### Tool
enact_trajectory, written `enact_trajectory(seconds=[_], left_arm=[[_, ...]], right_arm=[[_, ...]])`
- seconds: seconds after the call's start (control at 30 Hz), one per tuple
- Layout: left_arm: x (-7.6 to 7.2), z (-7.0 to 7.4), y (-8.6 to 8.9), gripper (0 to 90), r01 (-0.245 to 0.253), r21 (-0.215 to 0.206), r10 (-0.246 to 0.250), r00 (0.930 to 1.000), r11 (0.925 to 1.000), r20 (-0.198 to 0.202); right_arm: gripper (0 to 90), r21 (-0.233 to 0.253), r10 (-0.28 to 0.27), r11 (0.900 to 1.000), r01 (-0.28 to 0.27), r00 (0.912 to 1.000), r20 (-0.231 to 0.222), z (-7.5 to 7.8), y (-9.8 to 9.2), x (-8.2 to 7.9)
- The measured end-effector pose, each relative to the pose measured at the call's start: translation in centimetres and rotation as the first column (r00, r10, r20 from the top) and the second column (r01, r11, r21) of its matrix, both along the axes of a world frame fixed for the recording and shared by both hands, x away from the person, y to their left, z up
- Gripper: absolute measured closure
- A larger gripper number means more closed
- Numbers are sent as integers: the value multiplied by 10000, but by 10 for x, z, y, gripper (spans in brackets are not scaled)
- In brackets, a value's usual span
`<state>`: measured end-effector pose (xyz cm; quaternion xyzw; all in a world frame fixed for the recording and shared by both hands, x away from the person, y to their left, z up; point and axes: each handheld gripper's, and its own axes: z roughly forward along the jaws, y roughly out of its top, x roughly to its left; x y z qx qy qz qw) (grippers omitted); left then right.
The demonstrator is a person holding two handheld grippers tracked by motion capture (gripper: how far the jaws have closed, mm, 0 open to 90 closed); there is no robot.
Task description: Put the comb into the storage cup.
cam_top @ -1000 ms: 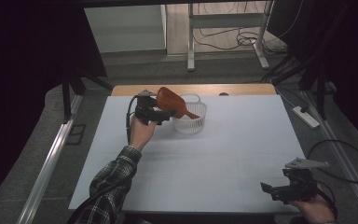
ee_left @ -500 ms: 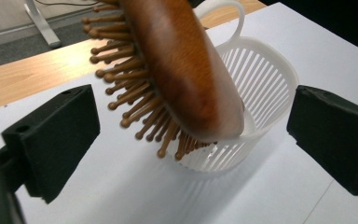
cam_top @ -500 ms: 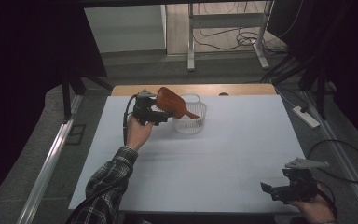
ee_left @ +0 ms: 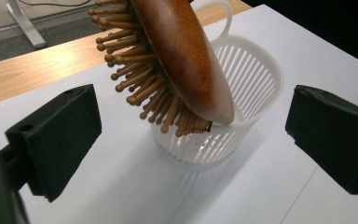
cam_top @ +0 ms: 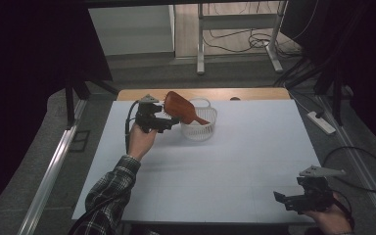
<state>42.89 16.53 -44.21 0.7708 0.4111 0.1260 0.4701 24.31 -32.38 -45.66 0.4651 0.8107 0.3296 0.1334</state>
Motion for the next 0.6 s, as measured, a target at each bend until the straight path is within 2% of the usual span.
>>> enact_trajectory(seconds=[0.47,0.6], left_arm=[[-10,-9,5,15,274,76,-272,9993,9996,-265],[-13,-13,8,14,239,-56,-241,9994,9997,-236]], right_arm=[[0,-25,3,10000,-3,10000,-3,0,0,0],[0,-25,-1,10000,1,10000,9,0,0,0]])
